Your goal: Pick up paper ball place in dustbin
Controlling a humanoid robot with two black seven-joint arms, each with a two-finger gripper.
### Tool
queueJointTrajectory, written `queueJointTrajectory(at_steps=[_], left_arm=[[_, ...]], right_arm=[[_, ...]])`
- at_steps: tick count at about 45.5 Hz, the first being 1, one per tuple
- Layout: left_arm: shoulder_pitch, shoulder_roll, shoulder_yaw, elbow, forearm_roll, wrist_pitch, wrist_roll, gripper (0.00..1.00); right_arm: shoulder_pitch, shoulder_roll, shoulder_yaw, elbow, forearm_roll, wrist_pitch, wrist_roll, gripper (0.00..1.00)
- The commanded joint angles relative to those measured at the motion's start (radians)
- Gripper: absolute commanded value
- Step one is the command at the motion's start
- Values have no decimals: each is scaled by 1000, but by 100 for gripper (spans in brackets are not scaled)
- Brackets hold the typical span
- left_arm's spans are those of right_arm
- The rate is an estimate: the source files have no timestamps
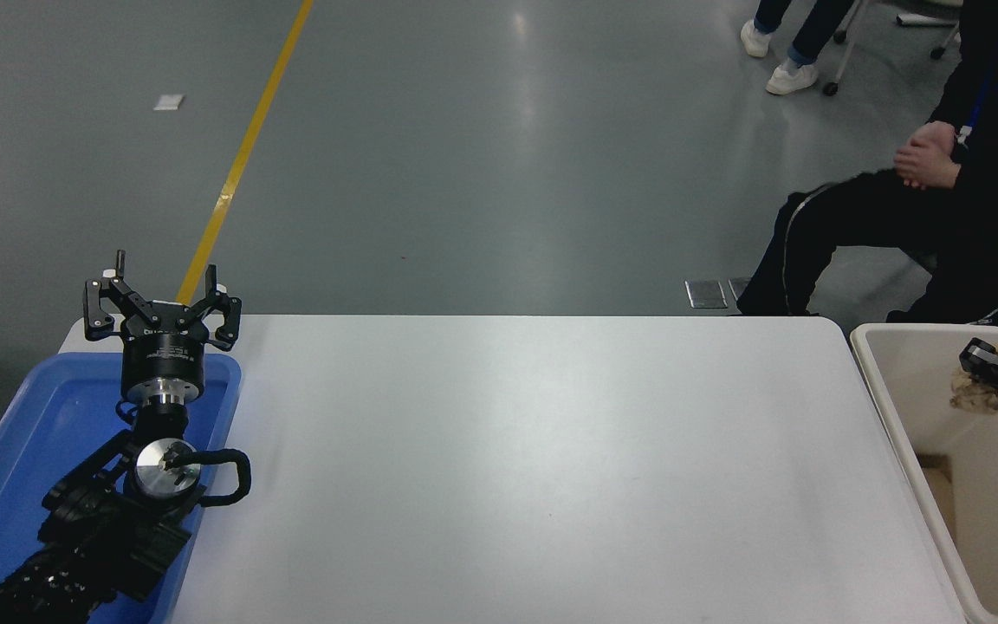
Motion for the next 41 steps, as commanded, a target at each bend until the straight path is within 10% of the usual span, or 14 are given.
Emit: queueJointTrajectory(at_steps=[1, 12, 15, 17, 41], left_arm=[[0, 1, 0, 0, 0, 0, 0, 99], [0, 1, 0, 0, -2, 0, 0, 99], [0, 1, 0, 0, -2, 0, 0, 99], [0, 1, 0, 0, -2, 0, 0, 99], [0, 1, 0, 0, -2, 2, 0, 99]], right_arm=[[-135, 66, 76, -97, 7, -144, -3, 0], [-154, 86, 74, -92, 53, -161, -1, 0], [-151, 84, 76, -84, 53, -164, -1, 72], [-146, 84, 76, -77, 53, -153, 0, 100], [-102, 70, 117, 37, 53, -156, 5, 100]])
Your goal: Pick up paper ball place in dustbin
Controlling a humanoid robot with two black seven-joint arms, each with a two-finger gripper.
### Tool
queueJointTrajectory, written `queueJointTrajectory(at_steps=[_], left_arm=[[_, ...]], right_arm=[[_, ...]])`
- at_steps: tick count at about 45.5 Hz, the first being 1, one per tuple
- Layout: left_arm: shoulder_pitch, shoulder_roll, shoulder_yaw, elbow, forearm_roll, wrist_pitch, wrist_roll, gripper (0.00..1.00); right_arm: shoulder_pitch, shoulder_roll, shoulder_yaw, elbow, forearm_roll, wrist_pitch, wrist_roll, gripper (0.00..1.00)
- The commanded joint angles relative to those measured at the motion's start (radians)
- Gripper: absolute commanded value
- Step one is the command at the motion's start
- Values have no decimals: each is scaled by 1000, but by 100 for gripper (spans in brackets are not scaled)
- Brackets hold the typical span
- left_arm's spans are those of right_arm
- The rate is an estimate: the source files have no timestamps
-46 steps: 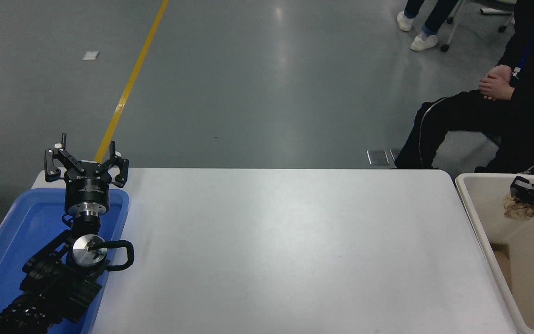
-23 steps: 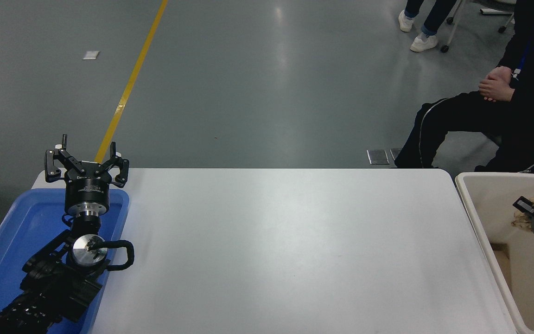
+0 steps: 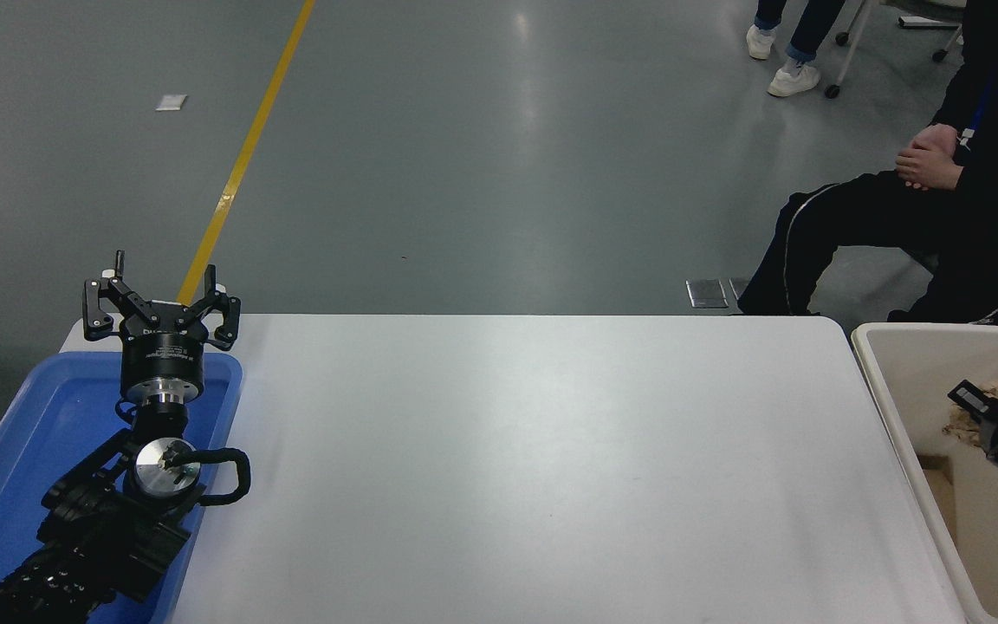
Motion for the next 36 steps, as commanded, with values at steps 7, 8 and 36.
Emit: queueJointTrajectory(at_steps=[7, 8, 36], left_arm=[[0, 0, 0, 0, 0, 1, 0, 99], [0, 0, 0, 0, 0, 1, 0, 99], [0, 0, 0, 0, 1, 0, 0, 99]], right_arm=[[141, -68, -17, 245, -5, 9, 4, 100], [159, -74, -26, 270, -9, 10, 4, 100], [875, 27, -618, 1011, -11, 125, 5, 100]])
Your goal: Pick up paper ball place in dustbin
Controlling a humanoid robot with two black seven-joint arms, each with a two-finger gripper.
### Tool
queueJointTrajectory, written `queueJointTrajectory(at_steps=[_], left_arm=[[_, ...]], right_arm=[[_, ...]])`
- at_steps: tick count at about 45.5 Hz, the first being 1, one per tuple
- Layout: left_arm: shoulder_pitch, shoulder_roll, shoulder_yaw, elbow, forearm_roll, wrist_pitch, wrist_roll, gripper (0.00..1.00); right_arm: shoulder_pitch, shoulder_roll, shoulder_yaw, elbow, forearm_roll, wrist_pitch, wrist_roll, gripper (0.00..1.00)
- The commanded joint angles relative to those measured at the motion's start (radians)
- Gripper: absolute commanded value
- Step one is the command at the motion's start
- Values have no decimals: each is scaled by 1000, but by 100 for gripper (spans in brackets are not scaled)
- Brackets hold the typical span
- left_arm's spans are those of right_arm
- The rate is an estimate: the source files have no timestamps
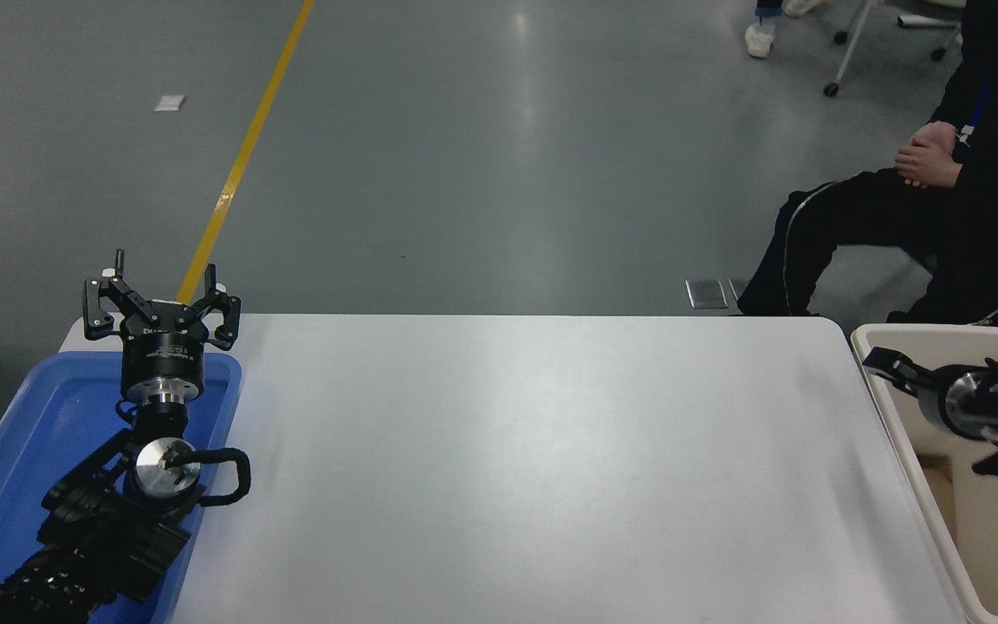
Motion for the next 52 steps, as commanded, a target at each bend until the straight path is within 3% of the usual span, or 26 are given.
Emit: queueJointTrajectory(at_steps=[1, 15, 23, 30, 36, 52], left_arm=[[0, 0, 0, 0, 2, -1, 0, 99], [0, 0, 0, 0, 2, -1, 0, 99], [0, 0, 0, 0, 0, -1, 0, 99], [0, 0, 0, 0, 0, -1, 0, 99], [0, 0, 0, 0, 0, -1, 0, 99], [0, 0, 0, 0, 2, -1, 0, 99]], right_arm=[[330, 86, -253, 342, -3, 111, 1, 100], [715, 190, -287, 675, 7, 363, 4, 100], [851, 252, -255, 676, 21, 450, 15, 100], [963, 253, -188, 676, 130, 629, 18, 100], [1031, 247, -160, 676, 139, 738, 16, 100], [1056, 247, -135, 676, 136, 792, 9, 100]])
